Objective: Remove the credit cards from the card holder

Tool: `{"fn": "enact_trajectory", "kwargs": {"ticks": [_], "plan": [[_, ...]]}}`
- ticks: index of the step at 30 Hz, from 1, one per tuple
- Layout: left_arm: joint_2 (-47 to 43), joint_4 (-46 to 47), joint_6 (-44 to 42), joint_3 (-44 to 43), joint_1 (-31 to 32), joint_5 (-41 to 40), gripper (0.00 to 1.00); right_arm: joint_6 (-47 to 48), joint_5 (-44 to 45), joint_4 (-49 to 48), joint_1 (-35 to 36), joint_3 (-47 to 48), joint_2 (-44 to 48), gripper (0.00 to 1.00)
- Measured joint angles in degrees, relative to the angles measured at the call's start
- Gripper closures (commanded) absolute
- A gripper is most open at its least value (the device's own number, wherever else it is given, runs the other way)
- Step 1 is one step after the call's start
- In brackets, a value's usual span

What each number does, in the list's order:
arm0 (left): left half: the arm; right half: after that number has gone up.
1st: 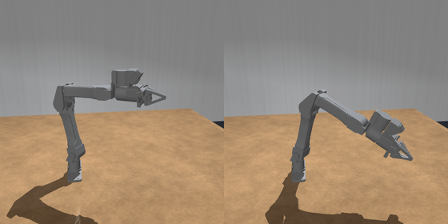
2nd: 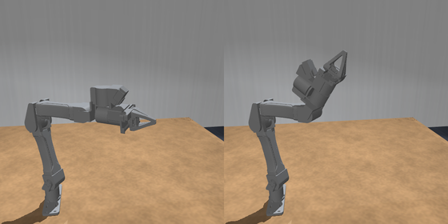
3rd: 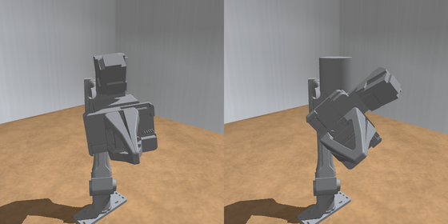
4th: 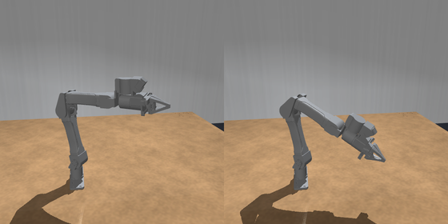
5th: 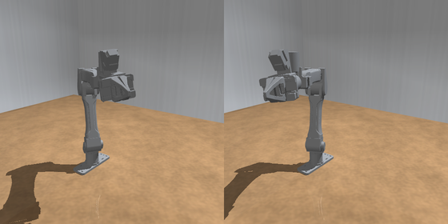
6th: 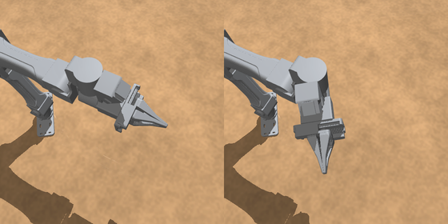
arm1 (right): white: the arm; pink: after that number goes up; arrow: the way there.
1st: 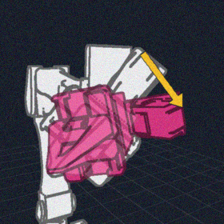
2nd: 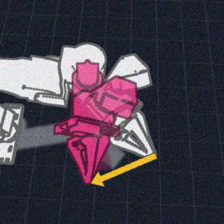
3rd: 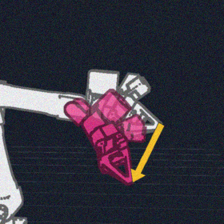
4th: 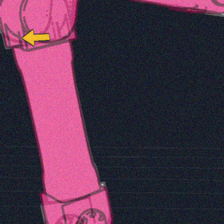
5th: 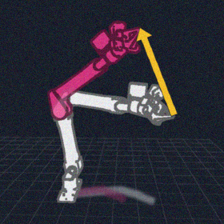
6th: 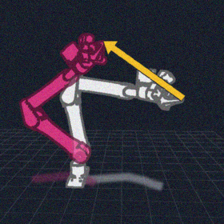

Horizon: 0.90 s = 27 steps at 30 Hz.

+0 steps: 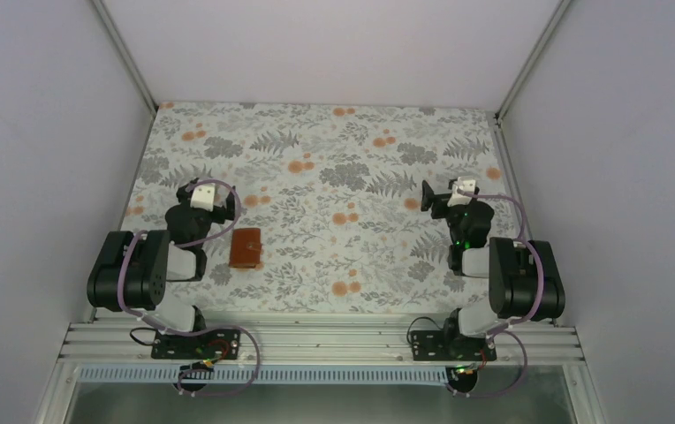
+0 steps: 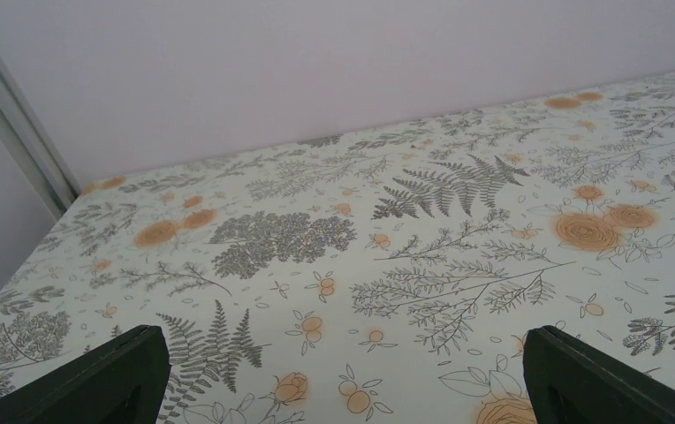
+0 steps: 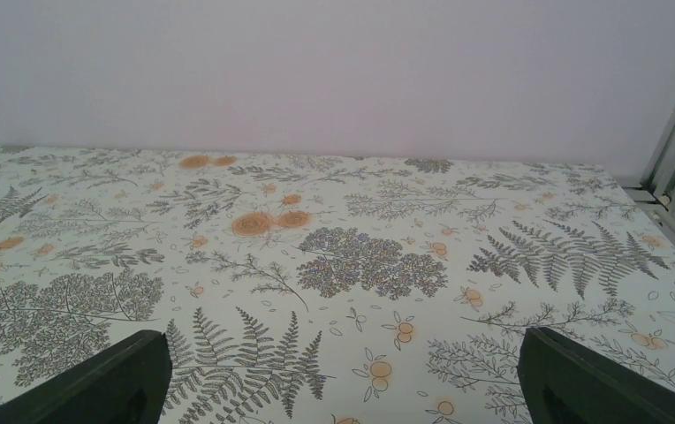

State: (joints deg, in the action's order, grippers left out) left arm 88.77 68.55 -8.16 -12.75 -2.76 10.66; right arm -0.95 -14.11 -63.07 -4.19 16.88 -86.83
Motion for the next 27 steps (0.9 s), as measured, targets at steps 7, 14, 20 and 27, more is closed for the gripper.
{"fn": "enact_trajectory", "kwargs": {"ticks": [7, 14, 20, 27], "plan": [[0.0, 0.0, 0.0, 0.0, 0.0, 0.0, 0.0, 0.0, 0.0, 0.1, 0.0, 0.1, 0.0, 0.01], [-1.3, -6.4, 1.5, -3.6, -0.7, -2.3, 0.0, -2.3, 2.1, 13.7, -0.8, 7.1, 4.0, 0.01], [1.4, -49.7, 2.3, -42.1, -5.9, 3.6, 0.0, -10.2, -3.5, 29.3, -0.6, 18.2, 16.4, 0.02], [-9.1, -90.5, -9.0, -55.5, -7.6, 15.9, 0.0, -17.5, -3.8, 56.0, 15.8, 39.1, 13.9, 0.05]]}}
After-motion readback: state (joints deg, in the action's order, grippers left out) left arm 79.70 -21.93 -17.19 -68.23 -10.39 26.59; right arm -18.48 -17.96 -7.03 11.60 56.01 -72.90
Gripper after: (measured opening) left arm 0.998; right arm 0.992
